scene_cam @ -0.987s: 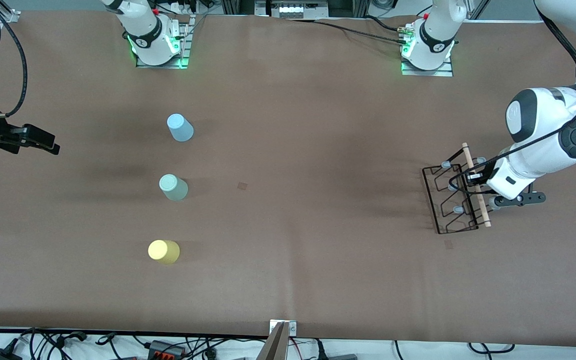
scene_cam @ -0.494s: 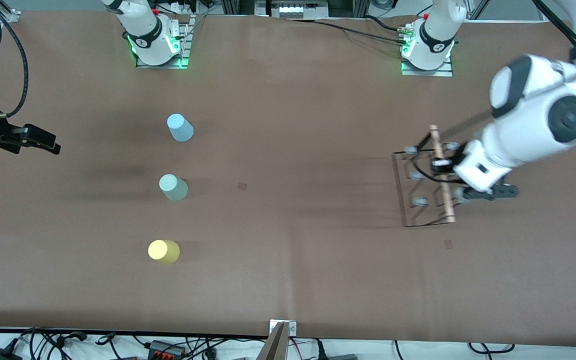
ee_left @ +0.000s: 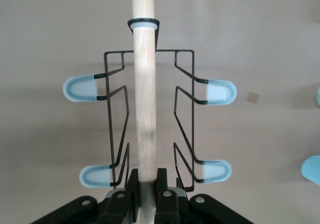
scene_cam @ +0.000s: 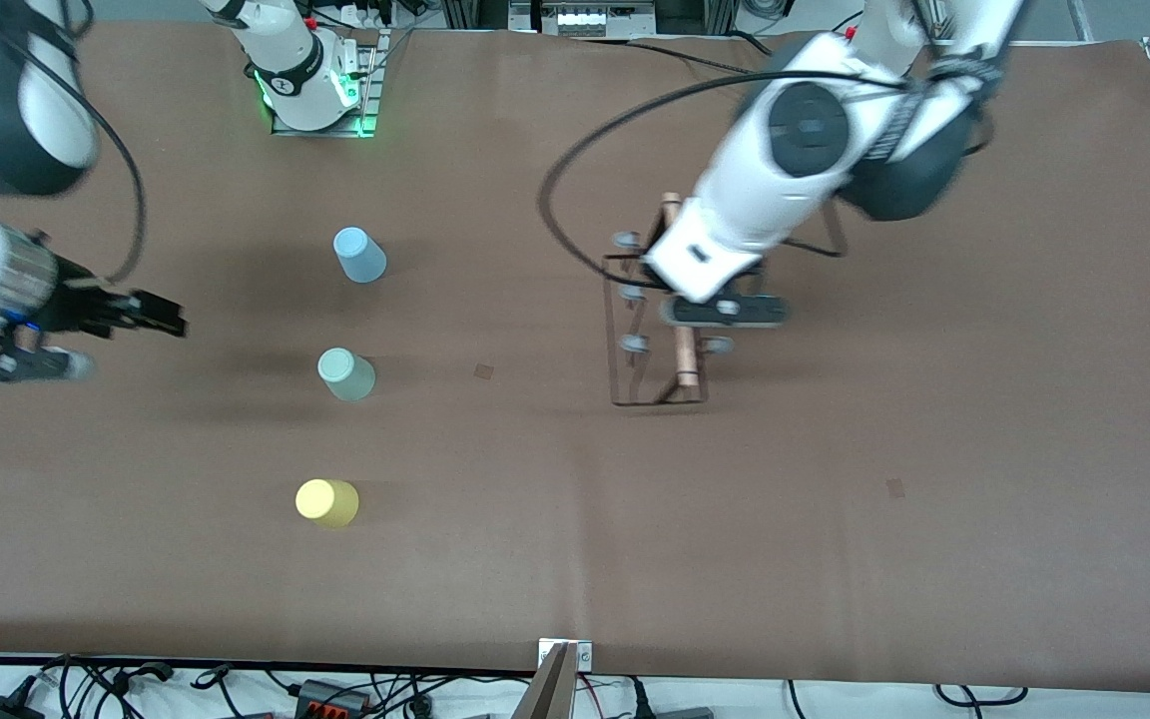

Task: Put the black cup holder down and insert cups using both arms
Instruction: 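Carry the holder with the left gripper while the right gripper reaches the mint cup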

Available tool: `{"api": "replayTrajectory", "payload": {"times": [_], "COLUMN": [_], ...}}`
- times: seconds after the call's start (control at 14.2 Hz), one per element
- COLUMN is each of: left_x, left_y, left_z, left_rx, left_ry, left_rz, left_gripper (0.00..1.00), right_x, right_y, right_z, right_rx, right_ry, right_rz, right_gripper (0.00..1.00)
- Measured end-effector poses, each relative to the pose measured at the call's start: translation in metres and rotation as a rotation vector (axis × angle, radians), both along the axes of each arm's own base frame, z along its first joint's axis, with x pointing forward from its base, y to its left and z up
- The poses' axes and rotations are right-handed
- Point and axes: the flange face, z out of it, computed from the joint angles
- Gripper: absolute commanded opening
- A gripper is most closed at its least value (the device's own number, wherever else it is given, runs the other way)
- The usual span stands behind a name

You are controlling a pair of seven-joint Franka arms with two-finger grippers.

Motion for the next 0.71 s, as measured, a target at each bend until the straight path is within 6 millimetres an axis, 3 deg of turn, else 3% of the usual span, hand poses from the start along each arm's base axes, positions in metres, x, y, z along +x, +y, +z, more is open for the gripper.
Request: {"api": "replayTrajectory", "payload": {"times": [0.14, 0.35, 0.71], "left_x": [0.002, 0.011, -0.004], "left_y": [-0.042, -0.077, -0.118], "left_z": [-0.017, -0.045, -0.098], "left_rx": [-0.048, -0.116, -0.097], "left_ry": [-0.026, -0.076, -0.08], "left_rz": [0.014, 0.058, 0.121], "left_gripper": [0.0, 0.0, 0.0], "right_x": [0.011, 0.02, 0.02], "right_y": [0.035, 0.084, 0.119], "right_z": [-0.042, -0.098, -0.156], "right_rx": [-0.008, -0.019, -0.036], "right_ry": [0.026, 0.044, 0.082], "right_rz": [-0.019, -0.018, -0.024], "right_gripper": [1.0, 1.0, 1.0]}}
